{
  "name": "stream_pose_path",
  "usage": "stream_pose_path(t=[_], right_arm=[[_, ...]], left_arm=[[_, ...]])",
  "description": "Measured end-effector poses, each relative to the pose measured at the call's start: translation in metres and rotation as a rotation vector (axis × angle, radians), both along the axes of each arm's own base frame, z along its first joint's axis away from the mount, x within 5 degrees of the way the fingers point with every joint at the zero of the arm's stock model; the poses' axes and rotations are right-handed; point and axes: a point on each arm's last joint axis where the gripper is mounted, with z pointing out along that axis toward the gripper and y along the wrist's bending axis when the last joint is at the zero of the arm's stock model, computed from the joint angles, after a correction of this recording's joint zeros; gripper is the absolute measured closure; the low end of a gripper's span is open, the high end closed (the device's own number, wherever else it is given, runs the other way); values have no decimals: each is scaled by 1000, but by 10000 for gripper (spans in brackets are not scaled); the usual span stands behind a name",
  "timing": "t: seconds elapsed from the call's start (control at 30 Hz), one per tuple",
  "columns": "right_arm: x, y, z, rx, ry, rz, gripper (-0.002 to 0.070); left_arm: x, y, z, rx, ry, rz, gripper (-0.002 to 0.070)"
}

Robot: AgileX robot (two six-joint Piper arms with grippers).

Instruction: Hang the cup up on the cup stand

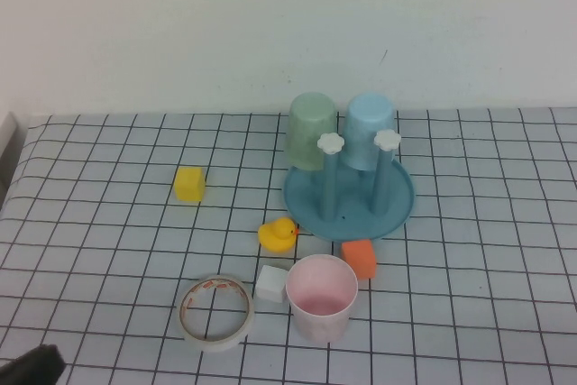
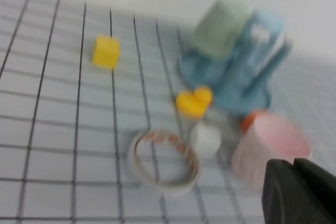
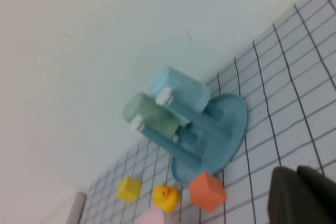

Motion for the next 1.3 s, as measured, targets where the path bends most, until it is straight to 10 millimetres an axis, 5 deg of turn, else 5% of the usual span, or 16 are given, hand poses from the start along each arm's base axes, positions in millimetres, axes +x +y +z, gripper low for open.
stream_pose_path(t=[0.3, 0.5, 0.7, 1.07, 1.3], right_arm=[[-2, 6, -5, -36, 45, 76, 678], [-3, 7, -5, -38, 49, 82, 678], [-3, 7, -6, -39, 53, 88, 678], [-3, 8, -6, -40, 57, 94, 678], [-3, 8, -6, -50, 56, 98, 678]], left_arm=[[66, -12, 72, 466, 198, -329, 676], [125, -17, 91, 572, 318, -447, 677], [163, -47, 77, 689, 431, -596, 676], [193, -157, 43, 938, 525, -768, 676], [223, -186, 24, 941, 579, -766, 676]])
